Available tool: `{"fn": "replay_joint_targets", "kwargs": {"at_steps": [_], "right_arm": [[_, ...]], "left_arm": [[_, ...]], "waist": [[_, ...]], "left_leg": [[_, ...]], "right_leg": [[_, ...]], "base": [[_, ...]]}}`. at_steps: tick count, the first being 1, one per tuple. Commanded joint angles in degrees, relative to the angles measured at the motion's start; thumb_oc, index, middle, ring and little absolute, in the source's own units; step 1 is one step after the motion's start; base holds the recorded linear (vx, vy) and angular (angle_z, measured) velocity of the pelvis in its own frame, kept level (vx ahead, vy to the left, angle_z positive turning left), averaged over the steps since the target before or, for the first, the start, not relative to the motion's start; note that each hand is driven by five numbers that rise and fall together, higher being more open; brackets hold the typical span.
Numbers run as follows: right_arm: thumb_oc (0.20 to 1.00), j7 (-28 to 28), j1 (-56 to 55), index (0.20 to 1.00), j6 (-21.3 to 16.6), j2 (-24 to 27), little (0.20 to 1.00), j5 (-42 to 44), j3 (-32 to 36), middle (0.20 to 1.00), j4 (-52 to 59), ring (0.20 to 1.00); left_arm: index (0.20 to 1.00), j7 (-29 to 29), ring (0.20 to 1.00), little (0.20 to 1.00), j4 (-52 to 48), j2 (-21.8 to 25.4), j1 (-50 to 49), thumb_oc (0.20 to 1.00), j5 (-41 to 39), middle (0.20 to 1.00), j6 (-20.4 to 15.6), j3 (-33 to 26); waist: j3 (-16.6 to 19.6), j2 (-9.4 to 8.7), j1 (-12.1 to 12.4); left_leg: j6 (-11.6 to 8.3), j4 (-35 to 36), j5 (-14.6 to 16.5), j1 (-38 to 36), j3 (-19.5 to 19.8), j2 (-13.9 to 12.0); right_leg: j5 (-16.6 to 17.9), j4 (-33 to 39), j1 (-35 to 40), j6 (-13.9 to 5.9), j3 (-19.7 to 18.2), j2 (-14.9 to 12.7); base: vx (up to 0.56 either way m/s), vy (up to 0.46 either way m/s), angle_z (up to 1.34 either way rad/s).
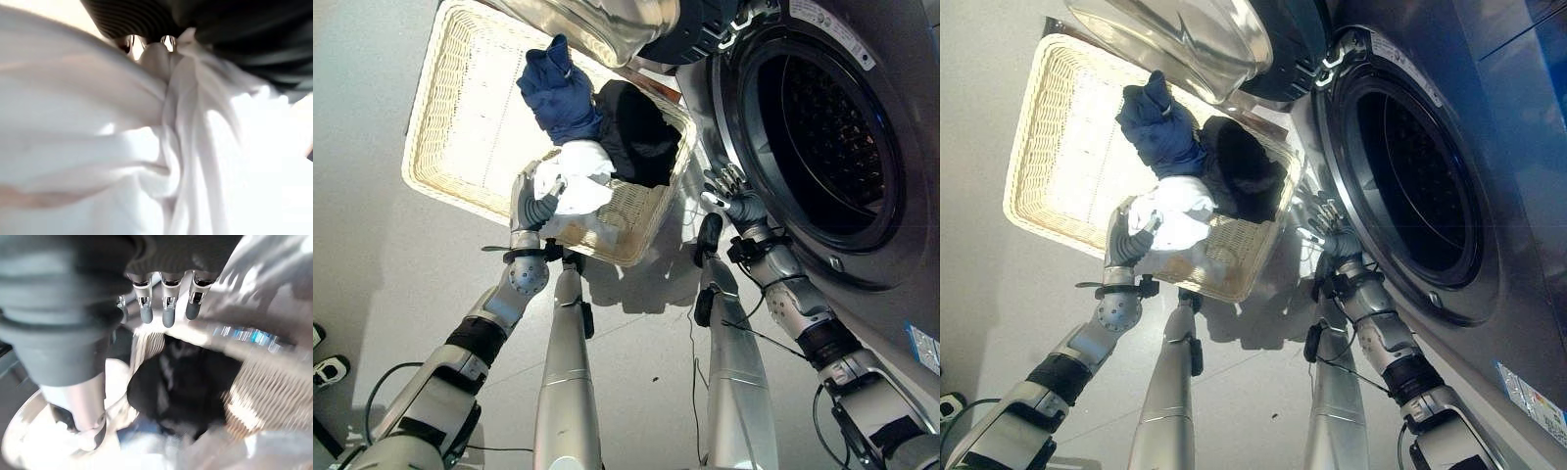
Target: Put the clothes into the washing machine.
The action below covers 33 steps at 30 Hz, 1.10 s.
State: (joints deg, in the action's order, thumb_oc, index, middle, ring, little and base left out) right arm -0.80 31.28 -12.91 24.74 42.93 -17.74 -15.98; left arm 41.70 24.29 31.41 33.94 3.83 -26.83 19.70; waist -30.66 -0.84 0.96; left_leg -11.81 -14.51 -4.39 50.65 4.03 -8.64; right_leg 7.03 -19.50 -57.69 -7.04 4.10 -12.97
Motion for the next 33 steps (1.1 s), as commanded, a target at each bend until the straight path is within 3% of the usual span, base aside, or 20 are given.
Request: {"fn": "replay_joint_targets", "kwargs": {"at_steps": [1, 9, 14, 33], "right_arm": [[1.0, -2.05, -2.86, 1.0, 0.78, -1.42, 1.0, 0.07, 0.62, 1.0, 8.0, 1.0], [1.0, -4.15, -1.13, 1.0, 6.4, -3.52, 1.0, 3.89, -1.25, 1.0, 13.75, 1.0], [1.0, -6.06, 0.6, 1.0, 8.59, -5.59, 1.0, 7.72, -4.02, 1.0, 17.26, 1.0], [1.0, -2.04, 8.64, 1.0, 3.35, -10.37, 1.0, 6.94, -5.41, 1.0, 20.59, 1.0]], "left_arm": [[0.2, 1.48, 0.2, 0.2, -7.82, 0.08, 0.69, 0.2, 3.52, 0.2, -5.9, -3.54], [0.2, -1.36, 0.2, 0.2, -16.32, -0.92, 1.8, 0.2, 5.48, 0.2, -7.17, -4.12], [0.2, -6.18, 0.2, 0.2, -20.26, -1.69, 3.18, 0.2, 6.05, 0.2, -7.04, -2.61], [0.2, -21.17, 0.2, 0.2, -21.55, -5.83, 7.13, 0.2, -4.76, 0.2, -7.15, 4.66]], "waist": [[0.87, -0.92, 1.24], [0.87, -0.94, 2.09], [0.87, -0.92, 2.84], [0.87, -0.55, 3.72]], "left_leg": [[5.77, -0.93, -0.49, 1.41, 3.56, 5.49], [6.01, -0.98, -0.68, 1.45, 4.18, 5.77], [6.09, -1.25, -0.73, 1.34, 4.65, 6.19], [6.46, -1.77, -0.9, 2.06, 4.69, 6.91]], "right_leg": [[2.53, -0.66, -0.04, -3.73, 1.79, 0.96], [2.54, -0.76, 0.19, -3.88, 2.36, 0.36], [2.78, -0.83, 0.45, -4.01, 2.94, -0.08], [3.74, -0.32, 0.23, -4.26, 3.87, -0.76]], "base": [[0.01, -0.036, 0.05], [0.0, -0.02, 0.02], [0.02, -0.044, 0.03], [0.0, -0.006, 0.02]]}}
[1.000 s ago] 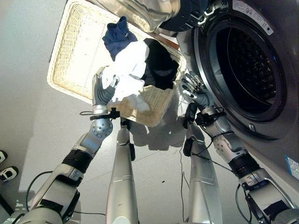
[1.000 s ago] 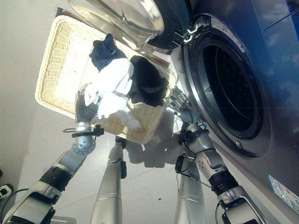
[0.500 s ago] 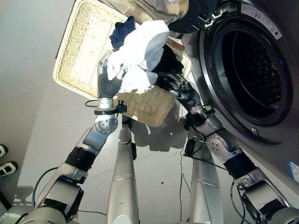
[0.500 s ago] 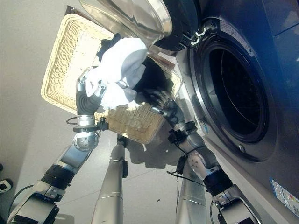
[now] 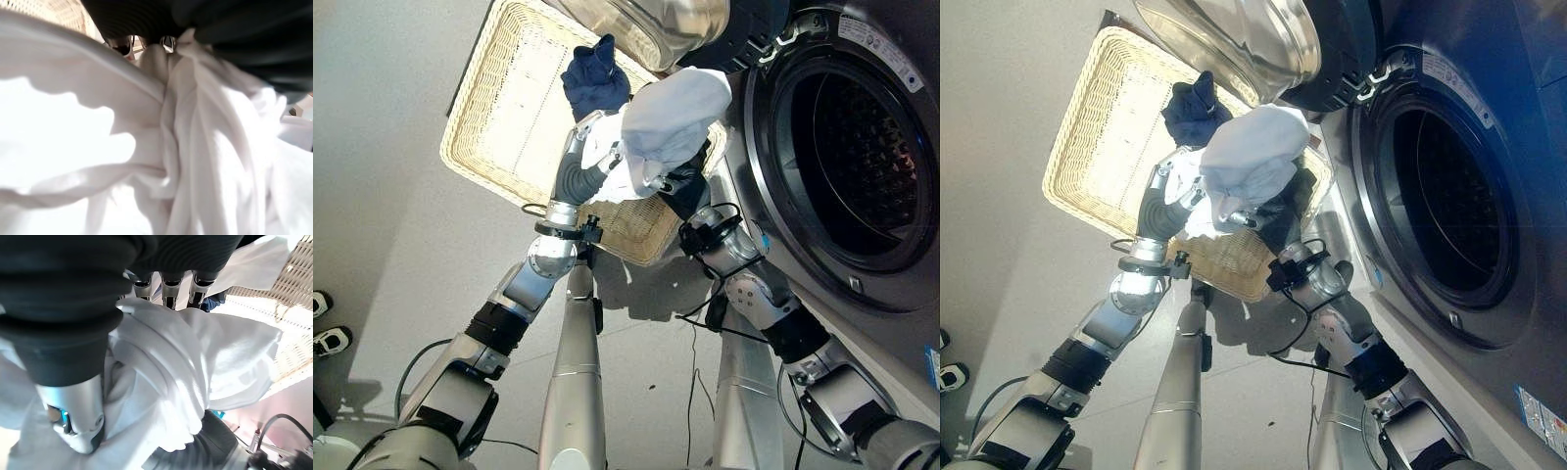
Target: Put the clothes into the washing machine.
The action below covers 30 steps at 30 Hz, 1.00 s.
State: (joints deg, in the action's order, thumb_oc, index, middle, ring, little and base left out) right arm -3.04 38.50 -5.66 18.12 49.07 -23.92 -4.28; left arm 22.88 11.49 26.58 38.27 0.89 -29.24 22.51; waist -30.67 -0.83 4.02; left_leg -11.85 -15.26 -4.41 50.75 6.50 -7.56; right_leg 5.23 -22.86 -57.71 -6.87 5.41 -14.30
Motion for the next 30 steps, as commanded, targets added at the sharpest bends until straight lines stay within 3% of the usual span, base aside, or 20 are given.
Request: {"fn": "replay_joint_targets", "kwargs": {"at_steps": [1, 4, 5, 7, 16, 21, 22, 23, 30], "right_arm": [[1.0, 0.34, 1.48, 1.0, -4.07, -3.79, 1.0, 0.7, 0.8, 1.0, 8.93, 1.0], [1.0, 0.71, 1.61, 1.0, -5.03, -4.18, 1.0, 0.33, 0.8, 1.0, 9.2, 1.0], [0.812, 0.86, 1.7, 0.812, -5.5, -4.28, 0.812, 0.03, 0.8, 0.812, 9.28, 0.812], [0.2, 1.39, 1.75, 0.2, -6.56, -4.37, 0.2, 0.13, 0.91, 0.2, 9.36, 0.2], [0.2, 2.77, 1.55, 0.2, -7.68, -4.6, 0.2, -0.11, 0.88, 0.2, 9.86, 0.2], [0.2, 3.2, 1.4, 0.2, -7.8, -4.46, 0.2, -0.09, 0.92, 0.2, 9.95, 0.2], [0.2, 3.24, 1.28, 0.2, -7.91, -4.32, 0.2, 0.07, 0.99, 0.2, 9.97, 0.2], [0.2, 3.27, 1.21, 0.2, -8.02, -4.25, 0.2, 0.28, 1.04, 0.2, 9.93, 0.2], [0.2, 3.92, 0.83, 0.2, -8.77, -4.82, 0.2, 1.02, 1.05, 0.2, 9.79, 0.2]], "left_arm": [[0.2, -2.7, 0.2, 0.2, -8.71, -1.04, 2.85, 0.2, -2.14, 0.2, -4.8, 2.01], [0.2, -3.67, 0.2, 0.2, -9.0, -1.49, 2.8, 0.2, -2.77, 0.2, -4.78, 2.87], [0.2, -4.15, 0.2, 0.2, -9.23, -1.62, 2.75, 0.2, -3.44, 0.2, -4.7, 3.04], [0.2, -4.97, 0.2, 0.2, -9.41, -1.99, 2.58, 0.2, -4.03, 0.2, -4.85, 3.59], [0.2, -3.06, 0.2, 0.2, -9.68, -2.65, 2.35, 0.2, -2.37, 0.2, -5.36, 5.23], [0.2, 2.4, 0.2, 0.2, -9.56, -2.69, 2.41, 0.2, 0.96, 0.2, -5.11, 4.98], [0.479, 4.4, 0.479, 0.479, -9.38, -2.68, 2.33, 0.479, 1.96, 0.479, -5.14, 4.88], [1.0, 6.15, 1.0, 1.0, -9.19, -2.63, 2.19, 1.0, 2.48, 1.0, -5.15, 4.64], [1.0, 16.79, 1.0, 1.0, -8.79, -3.25, 0.89, 1.0, 6.71, 1.0, -4.84, 2.88]], "waist": [[0.88, -0.54, 0.66], [0.88, -0.58, 0.66], [0.88, -0.58, 0.67], [0.88, -0.53, 0.59], [0.88, -0.14, 0.36], [0.88, -0.06, 0.23], [0.88, -0.04, 0.24], [0.88, -0.03, 0.26], [0.88, -0.05, 0.72]], "left_leg": [[6.51, -0.96, -0.89, 1.94, 2.21, 5.83], [6.61, -0.87, -0.91, 1.98, 2.13, 5.85], [6.64, -0.81, -0.92, 2.01, 2.1, 5.86], [6.71, -0.75, -0.91, 2.13, 1.96, 5.89], [6.87, -0.53, -1.21, 2.45, 1.31, 6.02], [6.84, -0.42, -1.37, 2.6, 1.02, 5.91], [6.84, -0.39, -1.42, 2.63, 0.99, 5.92], [6.83, -0.28, -1.47, 2.57, 0.97, 5.94], [6.84, -0.12, -1.7, 2.92, 1.14, 5.93]], "right_leg": [[5.54, 3.05, 0.26, -4.45, 2.55, 0.56], [5.69, 3.13, 0.22, -4.46, 2.72, 0.51], [5.74, 3.21, 0.2, -4.48, 2.78, 0.5], [5.79, 3.31, 0.11, -4.48, 2.82, 0.52], [6.1, 3.76, -0.24, -4.39, 2.79, 0.53], [6.06, 3.81, -0.42, -4.3, 2.71, 0.59], [6.05, 3.81, -0.44, -4.3, 2.69, 0.59], [6.04, 3.86, -0.37, -4.3, 2.7, 0.63], [5.96, 3.88, -0.43, -4.22, 3.22, 0.44]], "base": [[0.0, 0.0, 0.0], [0.0, 0.0, 0.0], [0.0, 0.0, 0.0], [0.0, 0.0, 0.0], [0.0, 0.0, 0.0], [0.0, 0.0, 0.0], [0.0, 0.0, 0.0], [0.0, 0.0, 0.0], [0.0, 0.0, 0.0]]}}
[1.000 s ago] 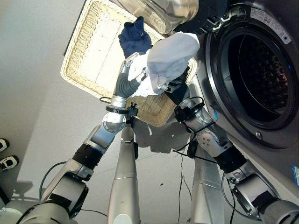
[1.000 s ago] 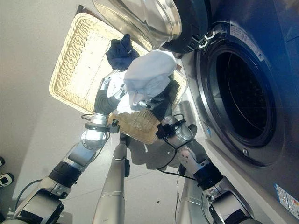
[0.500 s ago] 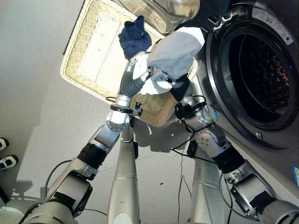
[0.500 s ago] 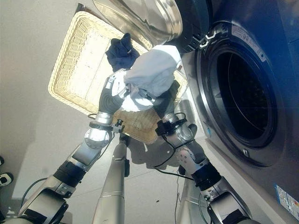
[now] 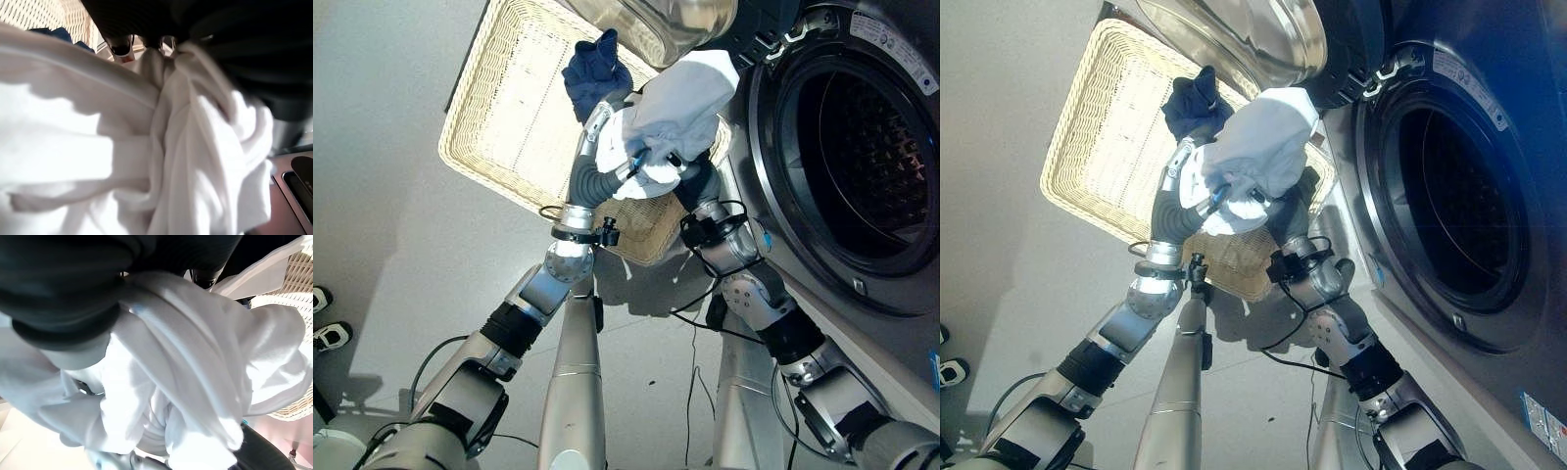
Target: Put the clothes into the washing machine.
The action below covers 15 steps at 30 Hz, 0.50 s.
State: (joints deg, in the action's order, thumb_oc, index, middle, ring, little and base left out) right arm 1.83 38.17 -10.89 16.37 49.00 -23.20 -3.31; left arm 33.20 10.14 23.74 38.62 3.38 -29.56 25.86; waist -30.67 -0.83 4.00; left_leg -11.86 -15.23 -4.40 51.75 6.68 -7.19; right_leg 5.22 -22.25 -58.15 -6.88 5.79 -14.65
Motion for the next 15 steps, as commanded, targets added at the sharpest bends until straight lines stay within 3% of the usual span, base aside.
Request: {"fn": "replay_joint_targets", "kwargs": {"at_steps": [1, 9, 15], "right_arm": [[0.2, -0.88, 1.15, 0.2, -3.67, -3.16, 0.2, 1.17, 0.28, 0.2, 8.77, 0.2], [0.2, 1.02, 1.72, 0.2, -3.92, -4.72, 0.2, 2.47, 0.25, 0.2, 8.21, 0.2], [0.2, 4.33, 2.4, 0.2, -5.15, -5.54, 0.2, 1.95, 0.69, 0.2, 7.85, 0.2]], "left_arm": [[1.0, 8.35, 1.0, 1.0, -7.36, -0.54, 0.4, 1.0, 5.11, 1.0, -4.4, -0.68], [1.0, 29.09, 1.0, 1.0, -6.06, -1.72, -0.4, 1.0, 14.37, 1.0, -1.06, -4.71], [1.0, 33.63, 1.0, 1.0, -5.4, -2.3, 0.16, 1.0, 17.63, 1.0, 1.35, -7.13]], "waist": [[0.88, -0.08, 0.8], [0.88, -0.43, 1.48], [0.88, -0.36, 1.87]], "left_leg": [[6.86, -0.17, -1.73, 1.98, 0.99, 5.62], [6.68, -0.32, -1.86, 2.18, 1.48, 5.52], [6.44, -0.04, -2.2, 2.35, 1.71, 5.6]], "right_leg": [[5.99, 3.31, 0.01, -4.18, 2.91, 0.8], [5.64, 3.2, 0.3, -4.07, 3.37, 0.78], [5.56, 3.01, 0.05, -3.99, 3.53, 0.83]], "base": [[0.0, -0.032, 0.0], [0.0, -0.021, 0.0], [0.0, 0.0, 0.0]]}}
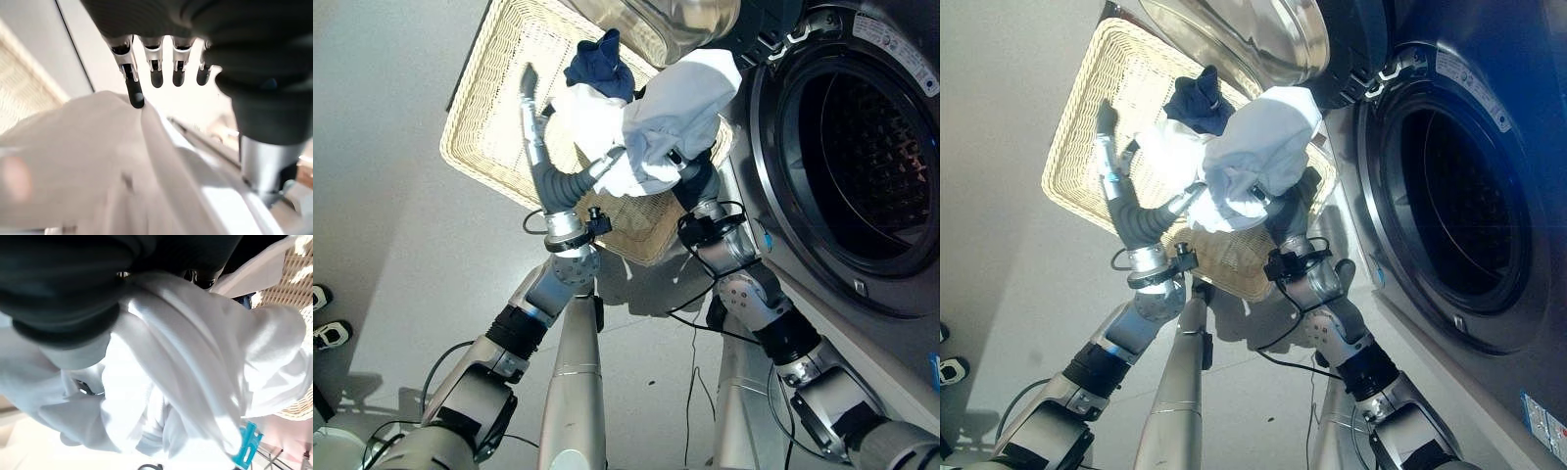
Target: Put the clothes into the washing machine.
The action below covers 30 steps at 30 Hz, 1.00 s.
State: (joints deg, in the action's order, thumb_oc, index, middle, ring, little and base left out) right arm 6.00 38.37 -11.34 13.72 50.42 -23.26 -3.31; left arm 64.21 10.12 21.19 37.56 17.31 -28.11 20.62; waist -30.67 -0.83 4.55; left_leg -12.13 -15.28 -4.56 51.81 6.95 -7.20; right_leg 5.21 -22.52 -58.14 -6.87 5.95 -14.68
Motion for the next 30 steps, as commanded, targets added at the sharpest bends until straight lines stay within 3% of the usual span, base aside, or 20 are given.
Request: {"fn": "replay_joint_targets", "kwargs": {"at_steps": [1, 6, 7, 13, 23, 30], "right_arm": [[0.2, 0.25, 2.19, 0.2, -4.83, -2.86, 0.2, 0.52, 0.9, 0.2, 7.75, 0.2], [0.2, 1.76, 2.11, 0.2, -7.08, -2.32, 0.2, -0.41, 2.63, 0.2, 6.45, 0.2], [0.2, 4.43, 1.89, 0.2, -10.27, -0.81, 0.2, -2.22, 5.3, 0.2, 5.11, 0.2], [0.2, 5.81, 1.46, 0.2, -13.75, 3.53, 0.2, 0.79, 12.08, 0.2, 1.33, 0.2], [0.2, 0.11, -0.07, 0.2, -17.56, 10.18, 0.2, 12.62, 18.97, 0.2, -6.13, 0.2], [0.2, -4.02, -0.45, 0.2, -16.75, 11.51, 0.2, 17.02, 20.87, 0.2, -8.73, 0.2]], "left_arm": [[1.0, 2.6, 1.0, 1.0, -5.18, 0.25, 1.24, 1.0, 3.62, 1.0, -0.15, -2.08], [1.0, 1.12, 1.0, 1.0, -3.45, 0.61, 1.31, 1.0, 1.1, 1.0, -1.23, -3.22], [1.0, -0.57, 1.0, 1.0, -1.65, 1.35, 1.53, 1.0, -0.91, 1.0, -1.56, -4.21], [1.0, -0.47, 1.0, 1.0, 4.69, 3.76, 2.75, 1.0, -4.63, 1.0, 0.22, -5.5], [1.0, -1.36, 1.0, 1.0, 13.83, 6.91, 3.78, 1.0, -8.86, 1.0, -0.79, -5.53], [1.0, -2.28, 1.0, 1.0, 16.6, 8.97, 4.5, 1.0, -11.41, 1.0, -0.33, -4.82]], "waist": [[0.88, -0.36, 1.32], [0.88, -0.47, 1.17], [0.88, -0.54, 0.82], [0.88, -0.91, -0.58], [0.88, -1.61, -2.47], [0.88, -1.58, -2.9]], "left_leg": [[6.7, 0.03, -2.07, 2.29, 1.44, 5.6], [6.5, 0.11, -2.24, 2.16, 1.26, 5.29], [6.31, 0.31, -2.3, 2.13, 1.06, 4.94], [5.94, 0.55, -2.4, 1.96, 0.25, 4.1], [5.43, 0.8, -2.22, 1.92, -0.79, 3.23], [5.34, 0.88, -1.85, 1.61, -0.88, 3.23]], "right_leg": [[5.57, 3.28, 0.05, -4.0, 3.35, 0.87], [5.47, 3.22, 0.26, -4.02, 3.28, 0.98], [5.42, 3.14, 0.22, -4.16, 3.04, 1.12], [5.68, 3.24, 0.21, -4.49, 2.36, 1.67], [5.73, 3.85, 0.13, -4.7, 1.52, 2.66], [5.78, 4.13, 0.31, -4.87, 1.25, 2.84]], "base": [[0.0, 0.0, 0.0], [0.0, 0.0, 0.0], [-0.02, 0.034, 0.0], [-0.01, 0.026, 0.0], [-0.01, 0.021, -0.04], [0.0, 0.005, -0.03]]}}
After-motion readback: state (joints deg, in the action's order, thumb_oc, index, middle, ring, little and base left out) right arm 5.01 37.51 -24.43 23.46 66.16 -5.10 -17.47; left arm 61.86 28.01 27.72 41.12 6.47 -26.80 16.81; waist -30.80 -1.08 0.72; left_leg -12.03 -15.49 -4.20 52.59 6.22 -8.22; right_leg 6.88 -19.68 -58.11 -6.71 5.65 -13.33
